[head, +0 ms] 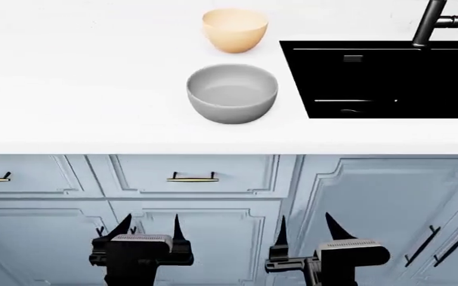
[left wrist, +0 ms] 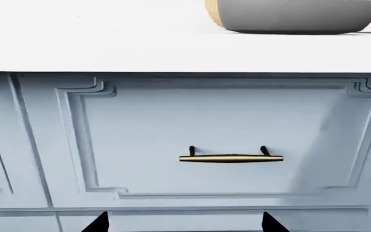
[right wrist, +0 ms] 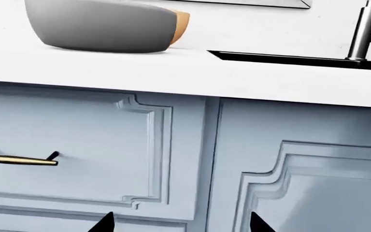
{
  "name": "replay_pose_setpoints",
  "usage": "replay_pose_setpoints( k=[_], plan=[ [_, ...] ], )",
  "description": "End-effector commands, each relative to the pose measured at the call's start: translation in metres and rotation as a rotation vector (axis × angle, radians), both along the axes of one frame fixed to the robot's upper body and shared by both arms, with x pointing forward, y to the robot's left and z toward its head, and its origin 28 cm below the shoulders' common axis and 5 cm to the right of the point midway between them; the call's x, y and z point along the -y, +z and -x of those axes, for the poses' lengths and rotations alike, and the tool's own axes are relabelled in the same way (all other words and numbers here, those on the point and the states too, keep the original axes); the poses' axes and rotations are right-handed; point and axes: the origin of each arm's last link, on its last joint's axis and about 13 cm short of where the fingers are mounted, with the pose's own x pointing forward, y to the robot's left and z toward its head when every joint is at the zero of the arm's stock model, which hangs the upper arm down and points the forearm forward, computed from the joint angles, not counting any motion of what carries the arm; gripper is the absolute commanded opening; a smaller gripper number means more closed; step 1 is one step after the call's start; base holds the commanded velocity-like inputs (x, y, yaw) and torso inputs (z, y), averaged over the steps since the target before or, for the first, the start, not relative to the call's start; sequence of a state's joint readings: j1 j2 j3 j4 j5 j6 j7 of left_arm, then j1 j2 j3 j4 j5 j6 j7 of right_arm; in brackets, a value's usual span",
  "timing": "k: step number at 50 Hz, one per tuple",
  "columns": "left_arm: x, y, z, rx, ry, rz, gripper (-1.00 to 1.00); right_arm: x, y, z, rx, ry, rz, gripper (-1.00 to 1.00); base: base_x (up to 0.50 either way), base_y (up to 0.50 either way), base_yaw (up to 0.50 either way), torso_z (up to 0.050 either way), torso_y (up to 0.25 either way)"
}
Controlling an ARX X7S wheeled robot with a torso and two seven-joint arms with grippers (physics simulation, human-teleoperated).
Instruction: Stack the bowls in the sink.
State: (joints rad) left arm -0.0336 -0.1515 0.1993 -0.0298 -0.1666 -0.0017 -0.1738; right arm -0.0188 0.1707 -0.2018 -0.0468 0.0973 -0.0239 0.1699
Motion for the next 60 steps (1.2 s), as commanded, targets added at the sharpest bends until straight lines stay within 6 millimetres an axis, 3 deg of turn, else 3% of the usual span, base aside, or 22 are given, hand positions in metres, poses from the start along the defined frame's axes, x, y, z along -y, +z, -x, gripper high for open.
replay_pose_setpoints(
  k=[1, 11, 18, 20, 23, 26, 29, 31, 32, 34, 37, 39, 41, 47, 52, 60],
  plan=[
    [0.0, 0.0, 0.0, 0.0, 0.002, -0.002, 1.0, 0.0, 0.001, 0.0, 0.003, 0.005, -0.002, 1.0, 0.0, 0.5, 0.0, 0.0, 0.0],
    [0.001, 0.0, 0.0, 0.003, -0.001, -0.016, 1.0, 0.001, 0.001, 0.001, 0.012, -0.005, -0.037, 1.0, 0.0, 0.48, 0.0, 0.0, 0.0],
    [0.002, 0.001, -0.001, -0.015, -0.009, 0.025, 1.0, 0.002, 0.002, 0.004, 0.015, -0.044, -0.039, 1.0, 0.0, 0.0, 0.0, 0.0, 0.0],
    [0.004, 0.001, -0.003, -0.04, -0.015, 0.054, 1.0, 0.006, 0.009, 0.008, 0.024, -0.105, -0.046, 1.0, 0.0, 0.0, 0.0, 0.0, 0.0],
    [0.001, 0.014, -0.001, -0.069, -0.035, 0.093, 1.0, 0.011, 0.037, 0.017, 0.035, -0.121, -0.019, 1.0, 0.0, 0.0, 0.0, 0.0, 0.0],
    [-0.008, 0.05, 0.003, -0.077, -0.046, 0.113, 1.0, 0.019, 0.082, 0.033, 0.059, -0.128, 0.019, 1.0, 0.0, 0.0, 0.0, 0.0, 0.0],
    [-0.022, 0.1, 0.012, -0.045, -0.044, 0.122, 1.0, 0.028, 0.13, 0.052, 0.091, -0.161, 0.07, 1.0, 0.0, 0.0, 0.0, 0.0, 0.0],
    [-0.031, 0.135, 0.016, -0.021, -0.032, 0.132, 1.0, 0.035, 0.154, 0.054, 0.172, -0.169, 0.113, 1.0, 0.0, 0.0, 0.0, 0.0, 0.0],
    [-0.036, 0.154, 0.019, -0.007, -0.031, 0.127, 1.0, 0.029, 0.169, 0.054, 0.26, -0.102, 0.071, 1.0, 0.0, 0.0, 0.0, 0.0, 0.0],
    [-0.044, 0.192, 0.023, 0.031, -0.02, 0.11, 1.0, 0.023, 0.196, 0.061, 0.271, -0.037, -0.015, 1.0, 0.0, 0.0, 0.0, 0.0, 0.0],
    [-0.051, 0.247, 0.027, 0.079, -0.015, 0.075, 1.0, 0.057, 0.242, 0.071, 0.204, -0.308, 0.253, 1.0, 0.0, 0.0, 0.0, 0.0, 0.0],
    [-0.054, 0.274, 0.029, 0.073, -0.036, 0.06, 1.0, 0.053, 0.275, 0.079, 0.336, -0.387, 0.261, 1.0, 0.0, 0.0, 0.0, 0.0, 0.0],
    [-0.06, 0.3, 0.026, 0.079, -0.01, 0.017, 1.0, 0.053, 0.287, 0.091, 0.223, -0.321, 0.27, 1.0, 0.0, 0.0, 0.0, 0.0, 0.0],
    [-0.067, 0.374, 0.027, 0.097, 0.045, -0.2, 1.0, 0.054, 0.342, 0.083, 0.233, -0.372, 0.349, 1.0, 0.0, 0.0, 0.0, 0.0, 0.0],
    [-0.066, 0.41, 0.039, 0.0, 0.049, -0.509, 1.0, 0.048, 0.373, 0.072, 0.236, -0.414, 0.396, 1.0, 0.0, 0.0, 0.0, 0.0, 0.0],
    [-0.069, 0.416, 0.038, -0.115, 0.109, -0.721, 1.0, 0.04, 0.38, 0.049, 0.242, -0.413, 0.391, 1.0, 0.0, 0.0, 0.0, 0.0, 0.0]
  ],
)
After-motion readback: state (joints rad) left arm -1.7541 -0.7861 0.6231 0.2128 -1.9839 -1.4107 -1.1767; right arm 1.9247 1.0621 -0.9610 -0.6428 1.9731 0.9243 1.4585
